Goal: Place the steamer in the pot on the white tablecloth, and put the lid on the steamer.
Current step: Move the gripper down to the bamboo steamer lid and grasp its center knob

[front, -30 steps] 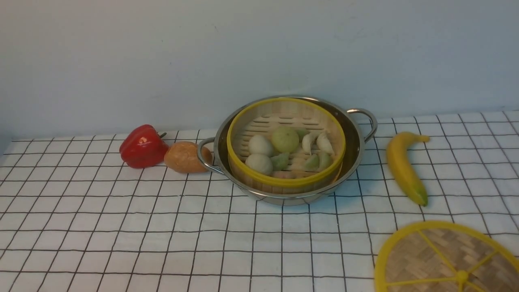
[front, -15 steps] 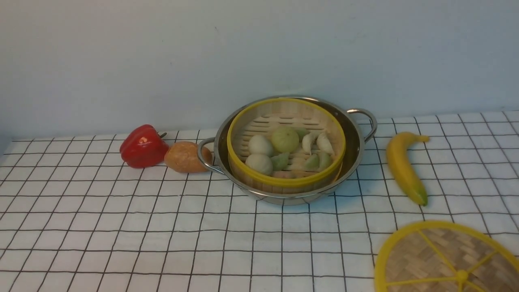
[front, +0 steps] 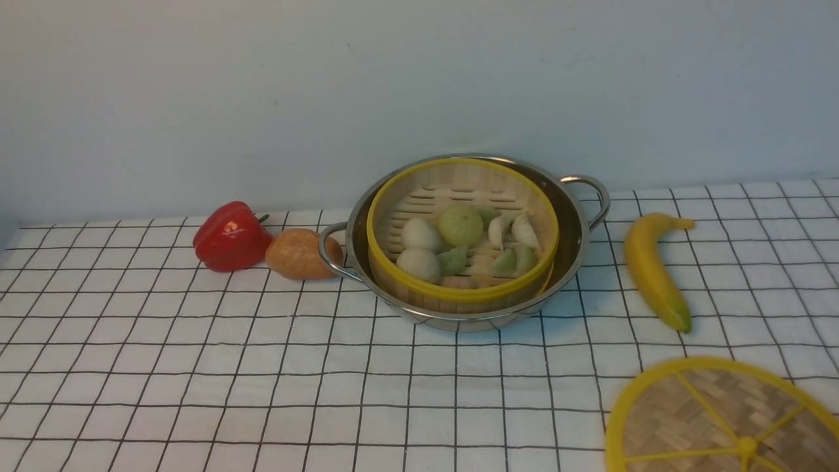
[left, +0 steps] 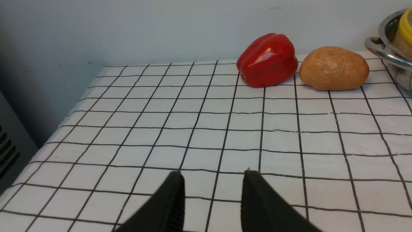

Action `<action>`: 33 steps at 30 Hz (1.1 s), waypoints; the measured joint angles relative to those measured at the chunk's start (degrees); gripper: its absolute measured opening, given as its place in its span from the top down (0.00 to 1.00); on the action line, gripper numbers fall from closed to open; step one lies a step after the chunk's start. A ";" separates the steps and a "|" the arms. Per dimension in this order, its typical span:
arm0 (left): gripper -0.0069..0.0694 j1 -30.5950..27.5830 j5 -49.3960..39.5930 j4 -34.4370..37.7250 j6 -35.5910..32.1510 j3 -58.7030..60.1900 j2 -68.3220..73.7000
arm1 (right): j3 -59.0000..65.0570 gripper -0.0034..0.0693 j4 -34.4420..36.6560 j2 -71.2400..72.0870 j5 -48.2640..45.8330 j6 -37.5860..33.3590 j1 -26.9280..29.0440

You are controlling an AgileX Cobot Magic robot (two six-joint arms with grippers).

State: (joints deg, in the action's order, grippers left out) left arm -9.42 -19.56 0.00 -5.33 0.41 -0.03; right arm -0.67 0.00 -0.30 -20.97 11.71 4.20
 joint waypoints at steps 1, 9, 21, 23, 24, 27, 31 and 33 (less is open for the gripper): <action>0.59 0.00 0.00 0.00 0.00 0.00 0.00 | 0.00 0.62 0.00 0.00 0.00 0.00 0.00; 0.59 -0.03 0.00 0.00 0.00 0.00 0.00 | 0.00 0.62 0.00 0.00 0.00 0.00 0.00; 0.59 -0.03 0.00 0.00 0.00 0.00 0.00 | 0.00 0.62 -0.76 0.00 0.83 0.07 0.00; 0.59 -0.03 0.00 0.00 0.00 0.00 0.00 | -0.42 0.62 0.00 0.00 3.57 0.97 0.00; 0.59 -0.03 0.00 0.00 0.00 0.00 0.00 | -1.11 0.62 1.20 0.05 4.80 1.43 0.00; 0.59 -0.03 0.02 0.00 0.00 0.00 0.00 | -5.89 0.62 2.84 0.06 5.68 1.30 0.00; 0.59 -0.03 0.02 0.00 0.00 0.00 0.00 | -18.63 0.62 6.85 -1.90 -7.78 0.29 0.00; 0.59 -0.03 0.02 0.00 0.00 0.00 0.00 | -24.81 0.62 9.52 -4.52 -17.54 -0.56 0.00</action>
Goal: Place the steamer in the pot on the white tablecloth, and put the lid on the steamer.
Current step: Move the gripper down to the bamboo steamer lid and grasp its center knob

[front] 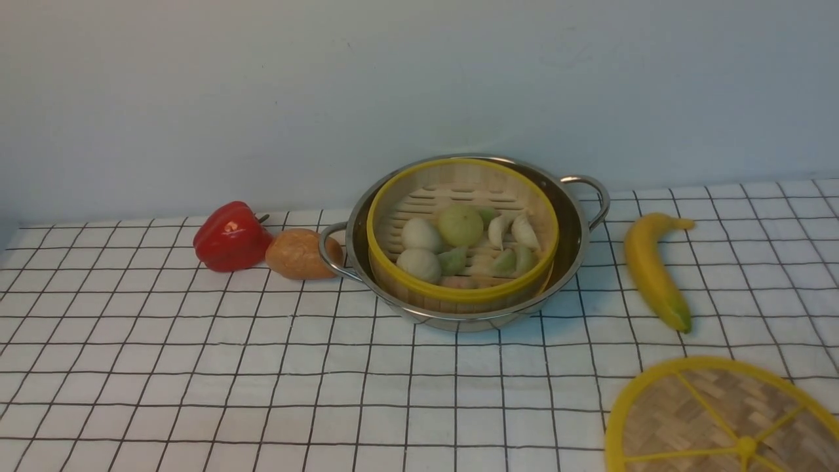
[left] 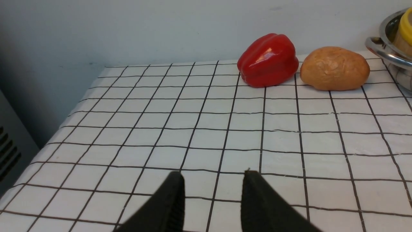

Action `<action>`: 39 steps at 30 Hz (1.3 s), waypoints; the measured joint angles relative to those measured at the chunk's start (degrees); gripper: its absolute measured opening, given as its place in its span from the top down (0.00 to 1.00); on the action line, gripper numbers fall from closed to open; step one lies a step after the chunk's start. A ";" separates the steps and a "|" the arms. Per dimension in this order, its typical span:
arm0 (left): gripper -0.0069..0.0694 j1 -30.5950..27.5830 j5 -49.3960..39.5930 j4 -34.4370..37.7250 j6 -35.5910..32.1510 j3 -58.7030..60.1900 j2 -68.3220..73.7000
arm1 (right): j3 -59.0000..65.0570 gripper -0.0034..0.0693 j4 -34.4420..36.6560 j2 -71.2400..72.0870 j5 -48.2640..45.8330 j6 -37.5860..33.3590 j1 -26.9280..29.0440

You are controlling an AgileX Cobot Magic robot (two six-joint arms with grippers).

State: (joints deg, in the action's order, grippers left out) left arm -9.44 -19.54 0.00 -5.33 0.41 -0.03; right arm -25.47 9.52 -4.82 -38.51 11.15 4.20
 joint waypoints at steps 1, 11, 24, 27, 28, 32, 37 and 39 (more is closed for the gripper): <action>0.59 0.00 0.00 0.00 0.00 0.00 0.00 | -3.04 0.62 2.10 -1.75 -4.67 -0.23 0.00; 0.59 0.00 0.00 0.00 0.00 0.00 0.00 | -9.54 0.62 21.74 -14.27 -17.03 -3.50 0.00; 0.59 0.00 0.00 0.00 0.00 0.00 0.00 | -11.27 0.62 19.23 -55.52 -20.39 -34.00 -0.35; 0.59 0.00 0.00 0.00 0.00 0.00 0.00 | -14.33 0.59 18.11 -62.75 -18.95 -34.79 -1.96; 0.59 0.00 0.00 0.00 0.00 0.00 0.00 | -15.53 0.57 17.13 -65.17 -18.42 -34.85 -2.93; 0.59 0.00 0.00 0.00 0.00 0.00 0.00 | -20.08 0.49 10.49 -72.74 -16.86 -31.72 -8.00; 0.59 0.00 0.00 0.00 0.00 0.00 0.00 | -24.98 0.46 -2.77 -80.21 -18.05 -21.75 -15.35; 0.59 0.00 0.00 0.00 0.00 0.00 0.00 | -25.63 0.47 -7.68 -83.11 -18.60 -18.10 -17.98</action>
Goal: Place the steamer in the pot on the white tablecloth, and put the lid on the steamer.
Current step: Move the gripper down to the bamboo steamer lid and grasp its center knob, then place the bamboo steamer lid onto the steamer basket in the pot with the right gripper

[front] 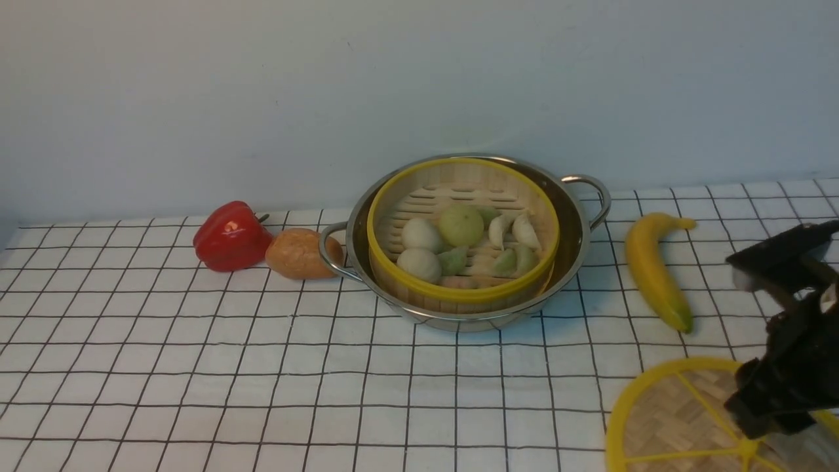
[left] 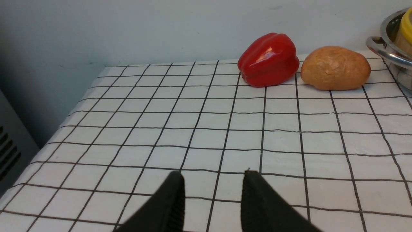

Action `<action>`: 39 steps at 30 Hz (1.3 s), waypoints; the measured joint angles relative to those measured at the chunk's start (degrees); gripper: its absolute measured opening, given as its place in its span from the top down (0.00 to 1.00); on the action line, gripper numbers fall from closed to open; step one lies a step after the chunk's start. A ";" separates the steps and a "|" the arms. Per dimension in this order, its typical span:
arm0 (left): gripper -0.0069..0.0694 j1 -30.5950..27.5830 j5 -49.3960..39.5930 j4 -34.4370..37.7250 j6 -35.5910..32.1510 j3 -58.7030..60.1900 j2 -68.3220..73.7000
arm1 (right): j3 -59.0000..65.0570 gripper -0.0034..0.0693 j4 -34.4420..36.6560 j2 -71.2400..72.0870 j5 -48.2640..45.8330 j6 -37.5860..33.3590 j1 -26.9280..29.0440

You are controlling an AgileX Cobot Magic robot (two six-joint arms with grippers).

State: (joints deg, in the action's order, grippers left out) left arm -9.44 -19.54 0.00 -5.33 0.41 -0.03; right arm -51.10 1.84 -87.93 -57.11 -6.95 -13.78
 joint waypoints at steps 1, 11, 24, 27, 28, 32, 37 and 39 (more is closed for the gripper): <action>0.59 0.00 0.00 0.00 0.00 0.00 0.00 | 0.00 0.48 -0.90 -1.32 -0.56 1.09 -1.05; 0.59 0.00 0.00 0.00 0.00 0.00 0.00 | 0.00 0.60 -1.84 -6.21 1.28 2.72 -2.29; 0.59 0.00 0.00 0.00 0.00 0.00 0.00 | -4.39 0.75 -2.41 -4.92 -6.22 2.00 -2.58; 0.59 0.00 0.00 0.00 0.00 0.00 0.00 | -11.23 0.75 -2.79 -0.86 -11.93 1.73 -2.58; 0.59 0.00 0.00 0.00 0.00 0.00 0.00 | -11.69 0.75 -2.79 -0.68 -12.09 1.75 -2.58; 0.59 0.00 0.00 0.00 0.00 0.00 0.00 | -22.90 0.75 2.85 0.20 -13.06 -2.64 -3.39; 0.59 0.00 0.00 0.00 0.00 0.00 0.00 | -37.85 0.75 7.67 -6.97 -13.25 -7.70 -6.82; 0.59 0.00 0.00 0.00 0.00 0.00 0.00 | -44.88 0.75 8.02 -12.09 -13.37 -8.69 -7.76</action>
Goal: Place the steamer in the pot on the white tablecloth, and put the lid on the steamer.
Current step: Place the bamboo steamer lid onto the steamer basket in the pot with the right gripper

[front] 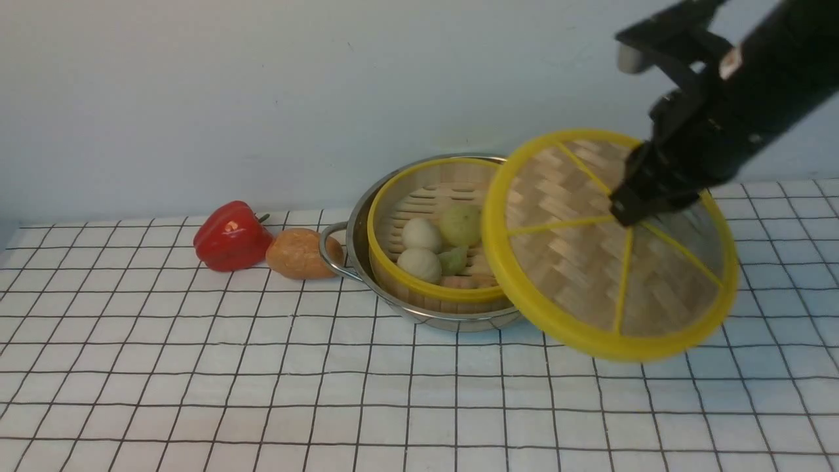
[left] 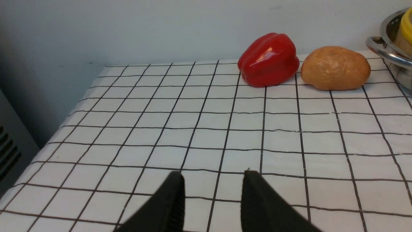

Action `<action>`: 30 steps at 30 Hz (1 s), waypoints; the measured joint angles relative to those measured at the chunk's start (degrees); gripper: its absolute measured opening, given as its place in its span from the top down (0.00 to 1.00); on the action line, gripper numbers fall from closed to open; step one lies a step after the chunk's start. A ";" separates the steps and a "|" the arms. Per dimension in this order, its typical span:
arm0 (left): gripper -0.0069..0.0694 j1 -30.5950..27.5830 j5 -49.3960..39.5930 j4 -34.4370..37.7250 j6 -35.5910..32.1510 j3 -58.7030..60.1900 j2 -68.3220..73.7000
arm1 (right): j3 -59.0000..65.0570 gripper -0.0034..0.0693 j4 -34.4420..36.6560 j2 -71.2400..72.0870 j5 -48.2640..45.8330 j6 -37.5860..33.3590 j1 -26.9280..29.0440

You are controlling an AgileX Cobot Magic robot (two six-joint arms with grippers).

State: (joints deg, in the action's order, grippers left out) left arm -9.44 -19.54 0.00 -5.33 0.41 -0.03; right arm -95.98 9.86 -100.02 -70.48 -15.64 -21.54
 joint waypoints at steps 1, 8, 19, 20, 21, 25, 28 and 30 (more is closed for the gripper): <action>0.59 0.00 0.00 0.00 0.00 0.00 0.00 | -3.68 0.75 0.06 -2.82 -0.06 -0.56 -0.28; 0.59 0.00 0.00 0.00 0.00 0.00 0.00 | -26.69 0.75 0.07 -20.18 -0.20 -4.21 -1.54; 0.59 0.00 0.00 0.00 0.00 0.00 0.00 | -41.45 0.75 0.33 -34.62 -0.41 -6.11 -3.63; 0.59 0.00 0.00 0.00 0.00 0.00 0.00 | -41.63 0.75 0.40 -35.23 -0.22 -6.11 -3.84; 0.59 0.00 0.00 0.00 0.00 0.00 0.00 | -41.63 0.75 -0.06 -35.29 -0.44 -6.05 -4.00; 0.59 0.00 0.00 0.00 0.00 0.00 0.00 | -41.74 0.75 -0.24 -35.07 -0.51 -5.15 -4.52; 0.59 0.00 0.00 0.00 0.00 0.00 0.00 | -41.74 0.75 -0.94 -34.33 -0.51 -3.79 -4.75; 0.59 0.00 0.00 0.00 0.00 0.00 0.00 | -41.67 0.75 -1.30 -33.67 -0.51 -3.06 -4.75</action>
State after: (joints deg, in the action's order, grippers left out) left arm -9.44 -19.54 0.00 -5.33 0.41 -0.03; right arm -137.66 8.57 -133.68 -70.99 -18.70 -26.28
